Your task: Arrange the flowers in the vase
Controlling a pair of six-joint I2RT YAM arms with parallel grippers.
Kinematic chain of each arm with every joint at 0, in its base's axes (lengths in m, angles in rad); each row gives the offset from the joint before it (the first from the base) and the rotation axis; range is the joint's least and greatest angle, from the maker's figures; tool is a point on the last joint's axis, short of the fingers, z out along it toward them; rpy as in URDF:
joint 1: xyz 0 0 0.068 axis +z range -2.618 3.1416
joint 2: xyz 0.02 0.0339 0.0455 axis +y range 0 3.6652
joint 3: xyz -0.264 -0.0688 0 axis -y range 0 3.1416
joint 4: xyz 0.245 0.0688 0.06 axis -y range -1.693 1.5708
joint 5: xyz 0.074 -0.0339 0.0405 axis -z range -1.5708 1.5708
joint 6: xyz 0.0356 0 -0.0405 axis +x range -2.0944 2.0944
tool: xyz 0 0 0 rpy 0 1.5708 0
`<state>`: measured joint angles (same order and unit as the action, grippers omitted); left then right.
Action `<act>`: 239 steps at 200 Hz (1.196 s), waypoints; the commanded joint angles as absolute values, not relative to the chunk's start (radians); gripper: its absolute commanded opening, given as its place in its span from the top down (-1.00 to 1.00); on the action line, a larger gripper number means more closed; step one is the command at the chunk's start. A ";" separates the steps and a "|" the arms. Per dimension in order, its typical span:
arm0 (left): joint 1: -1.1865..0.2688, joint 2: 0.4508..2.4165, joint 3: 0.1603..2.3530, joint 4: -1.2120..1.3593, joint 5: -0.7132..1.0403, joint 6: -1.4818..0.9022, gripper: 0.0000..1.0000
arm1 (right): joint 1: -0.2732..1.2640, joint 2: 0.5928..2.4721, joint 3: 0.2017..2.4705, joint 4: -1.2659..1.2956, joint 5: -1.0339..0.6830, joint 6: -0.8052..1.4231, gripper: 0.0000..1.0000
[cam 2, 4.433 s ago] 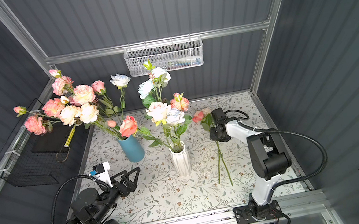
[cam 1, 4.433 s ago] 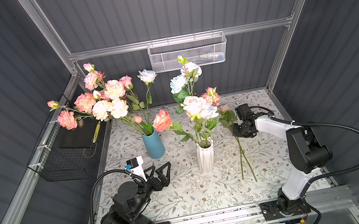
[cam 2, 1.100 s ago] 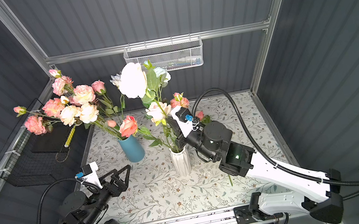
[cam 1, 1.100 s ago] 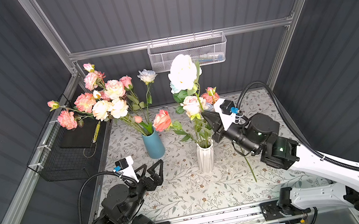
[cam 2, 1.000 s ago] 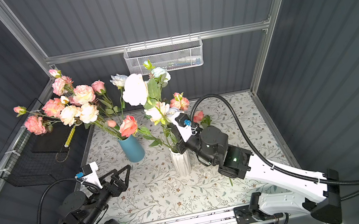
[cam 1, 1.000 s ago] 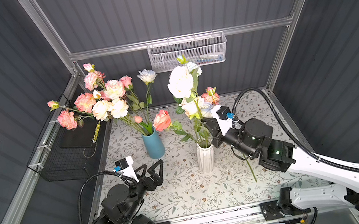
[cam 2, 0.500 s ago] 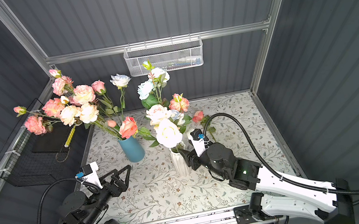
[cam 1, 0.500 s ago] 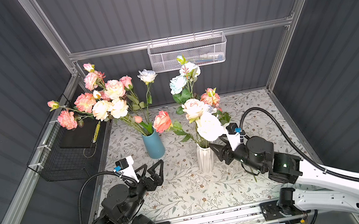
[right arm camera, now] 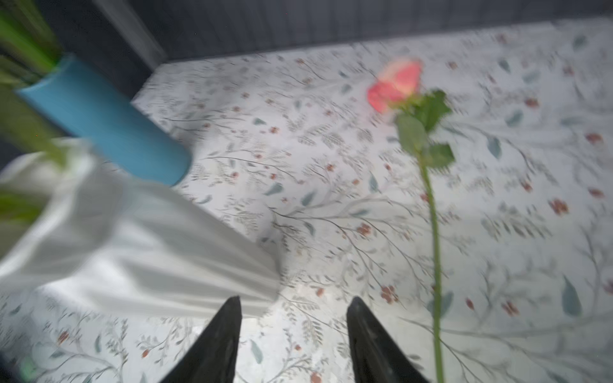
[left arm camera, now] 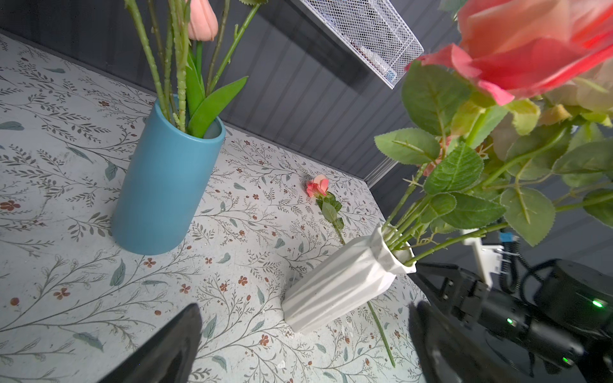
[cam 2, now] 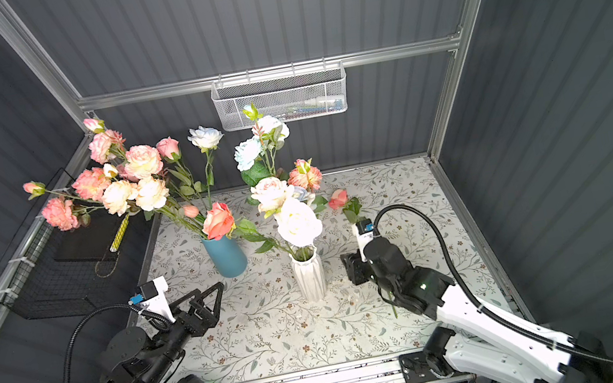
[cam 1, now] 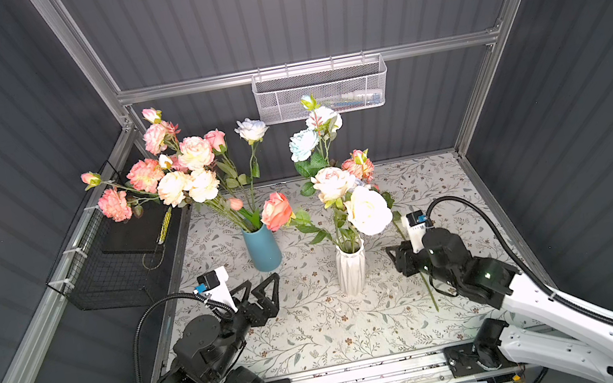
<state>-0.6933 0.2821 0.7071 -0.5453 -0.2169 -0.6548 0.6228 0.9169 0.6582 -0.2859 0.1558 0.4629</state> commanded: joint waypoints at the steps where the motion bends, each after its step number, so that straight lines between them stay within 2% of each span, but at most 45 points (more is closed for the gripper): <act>1: -0.696 0.285 0.716 -0.536 -0.207 -0.629 -0.99 | 0.486 1.041 0.676 -0.383 -0.002 0.517 -0.02; 47: -0.696 0.264 0.705 -0.542 -0.200 -0.639 -1.00 | 0.325 1.405 0.883 -0.447 -0.027 0.399 -0.01; 98: -0.696 0.250 0.701 -0.554 -0.196 -0.640 -0.99 | 0.259 1.753 1.159 -0.520 -0.013 0.345 0.08; 164: -0.696 0.239 0.697 -0.560 -0.207 -0.634 -1.00 | 0.258 2.009 1.373 -0.644 0.078 0.292 0.14; 194: -0.696 0.240 0.694 -0.560 -0.211 -0.634 -1.00 | 0.259 2.027 1.397 -0.658 0.084 0.285 0.35; 239: -0.696 0.242 0.695 -0.557 -0.213 -0.632 -0.99 | 0.260 2.044 1.422 -0.680 0.084 0.268 0.82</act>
